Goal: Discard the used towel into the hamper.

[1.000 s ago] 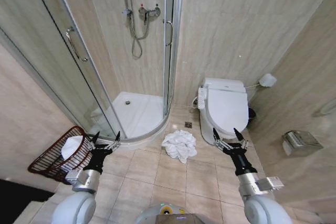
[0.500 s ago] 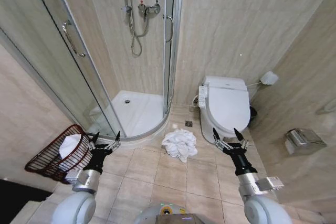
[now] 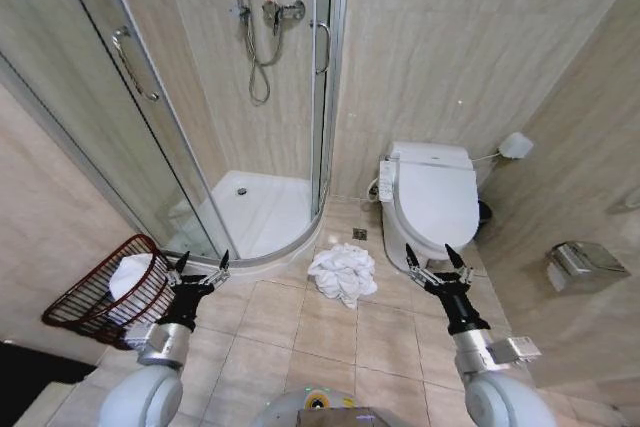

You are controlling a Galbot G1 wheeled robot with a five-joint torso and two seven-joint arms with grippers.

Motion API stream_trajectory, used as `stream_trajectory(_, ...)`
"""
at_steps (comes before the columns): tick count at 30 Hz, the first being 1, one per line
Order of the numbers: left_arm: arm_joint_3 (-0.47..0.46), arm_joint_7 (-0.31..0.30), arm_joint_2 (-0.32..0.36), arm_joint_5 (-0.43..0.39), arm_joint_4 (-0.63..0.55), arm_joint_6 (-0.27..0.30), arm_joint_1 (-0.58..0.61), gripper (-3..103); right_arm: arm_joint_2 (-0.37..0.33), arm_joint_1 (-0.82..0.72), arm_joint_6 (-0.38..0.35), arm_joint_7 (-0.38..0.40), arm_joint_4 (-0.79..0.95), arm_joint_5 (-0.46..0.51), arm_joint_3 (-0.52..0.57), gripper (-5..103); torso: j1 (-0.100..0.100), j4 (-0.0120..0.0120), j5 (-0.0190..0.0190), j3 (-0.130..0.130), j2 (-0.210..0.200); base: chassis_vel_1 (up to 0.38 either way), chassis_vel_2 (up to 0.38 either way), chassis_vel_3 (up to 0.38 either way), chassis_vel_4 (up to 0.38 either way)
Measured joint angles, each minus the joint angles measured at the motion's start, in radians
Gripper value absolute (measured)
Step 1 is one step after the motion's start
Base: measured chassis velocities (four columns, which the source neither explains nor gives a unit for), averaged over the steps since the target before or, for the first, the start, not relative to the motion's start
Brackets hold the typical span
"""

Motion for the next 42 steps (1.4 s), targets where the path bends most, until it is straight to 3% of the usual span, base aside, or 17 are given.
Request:
stream_trajectory(30, 0.0, 0.0, 0.0, 0.0, 0.0, 0.0, 0.0, 98, 0.0, 0.0, 0.0, 0.0, 0.0, 0.0, 0.0, 100, -0.057, 0.0, 0.0, -0.071, -0.129, 0.0, 0.0, 0.0, 0.0)
stream_trajectory(42, 0.0, 0.0, 0.0, 0.0, 0.0, 0.0, 0.0, 98, 0.0, 0.0, 0.0, 0.0, 0.0, 0.0, 0.0, 100, -0.06, 0.0, 0.0, -0.076, -0.135, 0.0, 0.0, 0.0, 0.0)
